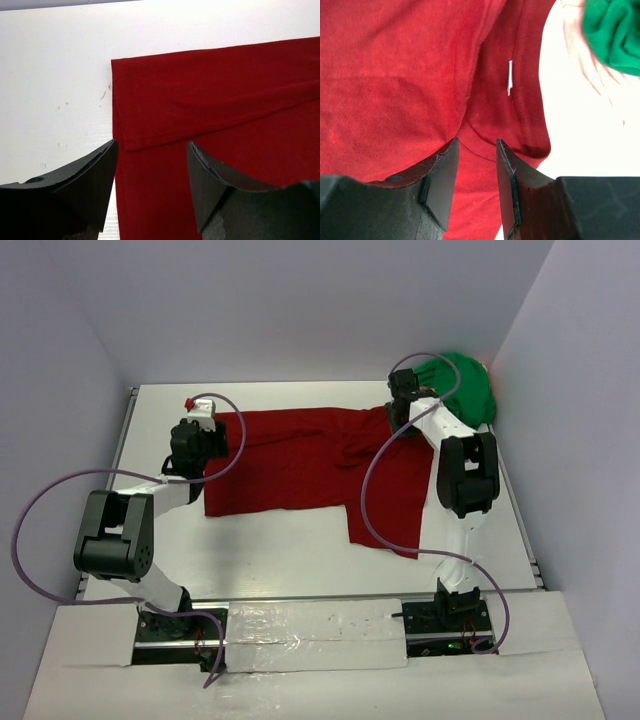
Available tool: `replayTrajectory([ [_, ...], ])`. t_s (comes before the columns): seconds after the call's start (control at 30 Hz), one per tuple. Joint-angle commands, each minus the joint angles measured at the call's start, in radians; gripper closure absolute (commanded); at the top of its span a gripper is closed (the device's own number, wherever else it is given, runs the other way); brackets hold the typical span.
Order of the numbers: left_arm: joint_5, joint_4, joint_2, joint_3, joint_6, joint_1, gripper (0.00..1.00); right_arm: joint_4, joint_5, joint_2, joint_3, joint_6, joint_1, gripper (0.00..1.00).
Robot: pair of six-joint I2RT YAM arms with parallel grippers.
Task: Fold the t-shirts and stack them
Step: Fold the tshirt
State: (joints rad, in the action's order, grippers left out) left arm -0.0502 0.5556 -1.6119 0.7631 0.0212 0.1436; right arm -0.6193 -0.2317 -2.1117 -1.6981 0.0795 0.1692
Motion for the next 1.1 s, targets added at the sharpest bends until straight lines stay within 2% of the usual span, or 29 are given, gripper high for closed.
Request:
replayTrajectory([
  [0.0,0.012,0.015,0.032,0.002,-0.006,0.008,0.34,0.053,-0.025,0.009,-0.044,0.005,-0.011,0.57],
  [0.33,0.012,0.013,0.032,0.001,-0.010,0.008,0.34,-0.045,0.218,-0.117,-0.230,-0.073,-0.076,0.58],
  [0.47,0.010,0.010,0.032,0.002,-0.010,0.008,0.34,-0.079,0.221,-0.163,-0.307,-0.078,-0.105,0.58],
  [0.57,0.012,0.007,0.029,0.005,-0.010,0.008,0.34,-0.094,0.226,-0.171,-0.314,-0.098,-0.122,0.59],
  [0.87,0.010,0.004,0.020,0.015,-0.010,0.013,0.34,-0.146,0.480,-0.205,-0.331,-0.155,-0.169,0.60],
  [1.07,0.009,0.004,0.021,0.013,-0.010,0.013,0.34,-0.122,0.555,-0.205,-0.321,-0.165,-0.200,0.60],
])
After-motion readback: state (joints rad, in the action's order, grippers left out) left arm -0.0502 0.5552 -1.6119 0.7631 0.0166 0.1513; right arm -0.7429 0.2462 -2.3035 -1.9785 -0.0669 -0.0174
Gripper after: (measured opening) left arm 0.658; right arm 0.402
